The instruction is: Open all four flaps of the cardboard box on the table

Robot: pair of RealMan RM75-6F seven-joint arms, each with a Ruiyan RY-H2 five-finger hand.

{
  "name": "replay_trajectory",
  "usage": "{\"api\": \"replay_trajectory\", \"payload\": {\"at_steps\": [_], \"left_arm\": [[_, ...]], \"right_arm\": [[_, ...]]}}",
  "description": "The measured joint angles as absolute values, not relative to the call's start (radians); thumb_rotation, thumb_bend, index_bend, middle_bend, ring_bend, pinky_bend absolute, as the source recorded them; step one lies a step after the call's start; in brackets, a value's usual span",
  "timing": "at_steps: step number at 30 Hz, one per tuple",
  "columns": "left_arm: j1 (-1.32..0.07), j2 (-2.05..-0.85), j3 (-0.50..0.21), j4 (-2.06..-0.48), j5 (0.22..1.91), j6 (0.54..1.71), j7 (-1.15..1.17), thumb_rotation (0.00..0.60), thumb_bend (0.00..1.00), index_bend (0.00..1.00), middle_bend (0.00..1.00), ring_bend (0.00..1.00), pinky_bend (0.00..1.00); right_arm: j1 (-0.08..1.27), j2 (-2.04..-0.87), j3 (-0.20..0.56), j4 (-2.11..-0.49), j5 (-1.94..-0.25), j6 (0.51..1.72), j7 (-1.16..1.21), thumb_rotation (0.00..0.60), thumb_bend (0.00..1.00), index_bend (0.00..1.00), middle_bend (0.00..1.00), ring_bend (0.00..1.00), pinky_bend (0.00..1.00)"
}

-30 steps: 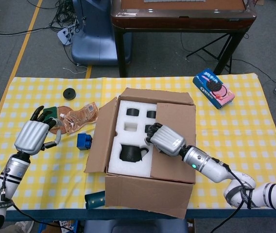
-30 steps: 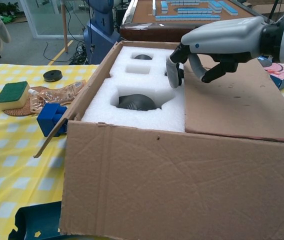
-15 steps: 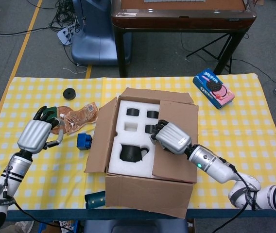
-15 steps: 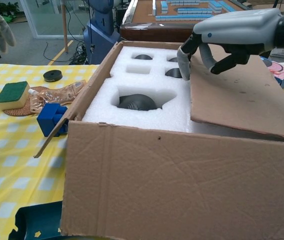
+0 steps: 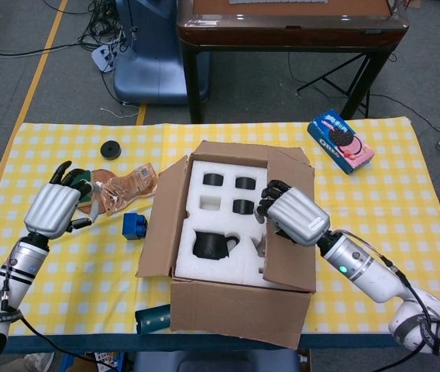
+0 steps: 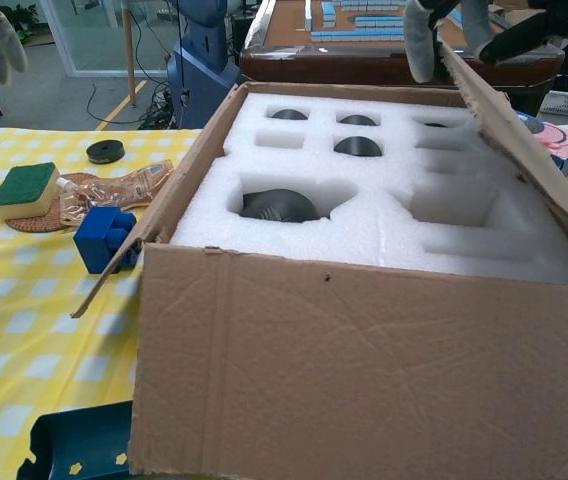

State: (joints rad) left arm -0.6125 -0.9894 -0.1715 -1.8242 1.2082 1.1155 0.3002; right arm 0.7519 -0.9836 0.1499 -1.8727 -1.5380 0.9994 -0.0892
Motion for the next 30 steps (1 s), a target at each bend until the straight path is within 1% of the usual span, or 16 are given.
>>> {"api": "replay_trajectory", "payload": {"at_steps": [13, 19, 30], "left_arm": [[-0.616, -0.97, -0.187, -1.862, 1.204, 1.122, 0.329, 0.111, 0.57, 0.45, 0.43, 0.15, 0.0], [-0.617, -0.961, -0.191, -1.876, 1.196, 1.123, 0.344, 0.113, 0.57, 0.45, 0.43, 0.15, 0.0], [-0.624, -0.959, -0.194, -1.894, 1.186, 1.119, 0.369, 0.111, 0.57, 0.45, 0.43, 0.15, 0.0]], "right_arm": [[0.636, -0.805, 0.16, -1.999, -1.56, 1.13, -0.074, 0.6, 1.0, 0.55, 0.56, 0.3, 0.21], [0.583, -0.743, 0.153, -2.023, -1.56, 1.166, -0.06, 0.6, 1.0, 0.55, 0.56, 0.3, 0.21], [0.477, -0.662, 0.134, -2.036, -1.552, 1.245, -0.015, 0.6, 1.0, 0.55, 0.56, 0.3, 0.21]]}}
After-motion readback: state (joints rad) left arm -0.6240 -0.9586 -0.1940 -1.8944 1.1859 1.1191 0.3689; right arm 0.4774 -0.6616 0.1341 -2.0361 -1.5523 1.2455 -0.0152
